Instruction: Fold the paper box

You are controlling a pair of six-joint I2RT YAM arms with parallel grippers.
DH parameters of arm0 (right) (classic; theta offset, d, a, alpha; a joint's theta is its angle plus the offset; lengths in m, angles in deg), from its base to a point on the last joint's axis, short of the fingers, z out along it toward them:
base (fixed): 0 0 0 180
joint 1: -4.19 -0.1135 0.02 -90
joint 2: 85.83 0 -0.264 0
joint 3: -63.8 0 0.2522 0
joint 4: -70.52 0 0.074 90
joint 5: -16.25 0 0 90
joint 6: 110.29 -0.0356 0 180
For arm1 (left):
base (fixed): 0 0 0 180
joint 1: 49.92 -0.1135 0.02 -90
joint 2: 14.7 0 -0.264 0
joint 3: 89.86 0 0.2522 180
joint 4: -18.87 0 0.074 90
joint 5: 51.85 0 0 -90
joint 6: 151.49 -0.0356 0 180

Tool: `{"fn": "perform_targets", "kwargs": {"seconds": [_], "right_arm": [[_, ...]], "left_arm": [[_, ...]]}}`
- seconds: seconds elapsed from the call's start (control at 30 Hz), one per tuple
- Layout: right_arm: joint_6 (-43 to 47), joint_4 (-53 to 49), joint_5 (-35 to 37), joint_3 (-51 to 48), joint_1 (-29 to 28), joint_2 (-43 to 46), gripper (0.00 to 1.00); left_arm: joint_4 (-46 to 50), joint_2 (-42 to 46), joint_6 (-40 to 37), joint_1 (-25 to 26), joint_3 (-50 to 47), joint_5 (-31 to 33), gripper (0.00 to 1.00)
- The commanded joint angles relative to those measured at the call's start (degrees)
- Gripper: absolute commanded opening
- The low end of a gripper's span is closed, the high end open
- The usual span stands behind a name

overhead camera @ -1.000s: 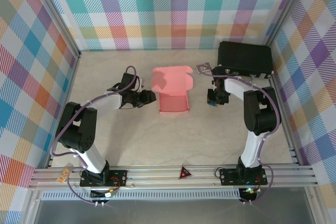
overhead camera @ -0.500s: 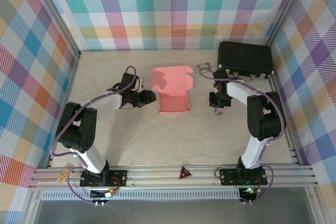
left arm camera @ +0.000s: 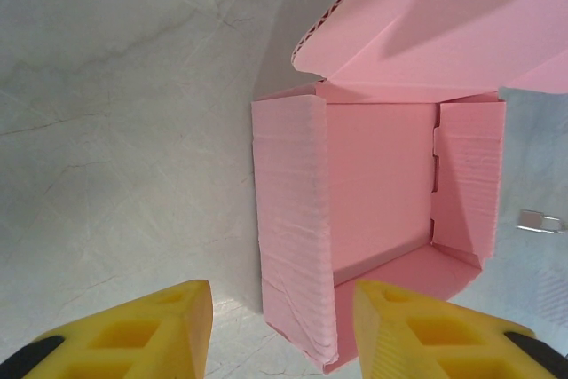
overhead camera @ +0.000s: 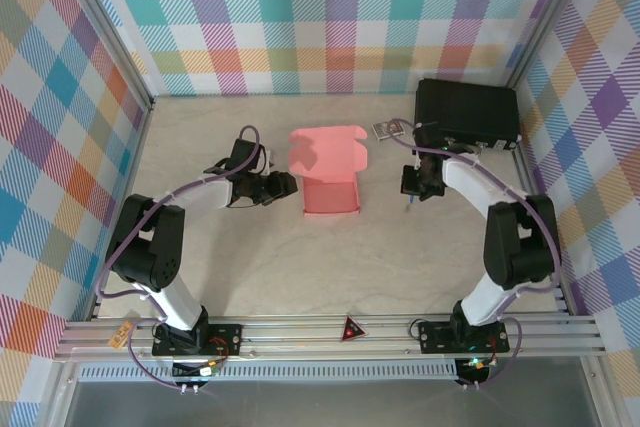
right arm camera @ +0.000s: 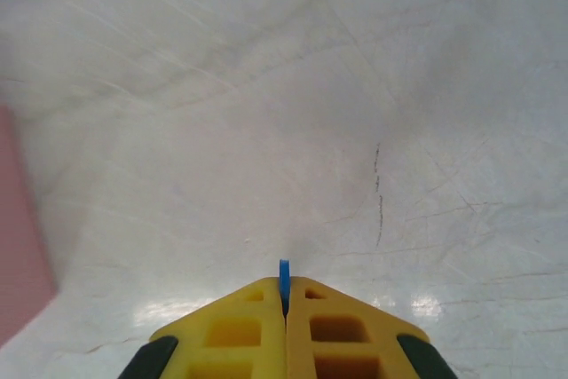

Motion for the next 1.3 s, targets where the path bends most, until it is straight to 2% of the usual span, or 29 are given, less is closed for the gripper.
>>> {"fn": "perform_targets", "kwargs": {"seconds": [0.0,0.23,0.47,0.8,1.27], "right_arm": [[0.7,-0.7,-4.1,1.5,0.0,4.4,0.00],[2.3,-1.4,-8.9,5.8,-2.5,7.7,0.00],[2.2,0.2,-13.5,10.5,-7.6,5.9,0.00],[-0.6,5.4,-18.3,14.8,-14.5,-3.2,0.00],[-3.7,9.3,-19.2,19.3,-17.7,-18.0,0.00]], "left_arm": [[1.0,2.5,-0.6,0.6,1.6,0.2,0.45],[-0.6,5.6,-0.7,0.6,0.2,2.4,0.45],[-0.9,10.4,-1.2,0.5,-1.7,7.2,0.46],[0.2,13.8,-2.0,0.5,-3.1,10.1,0.46],[-0.4,15.0,-1.8,0.5,-5.1,10.1,0.47]]}}
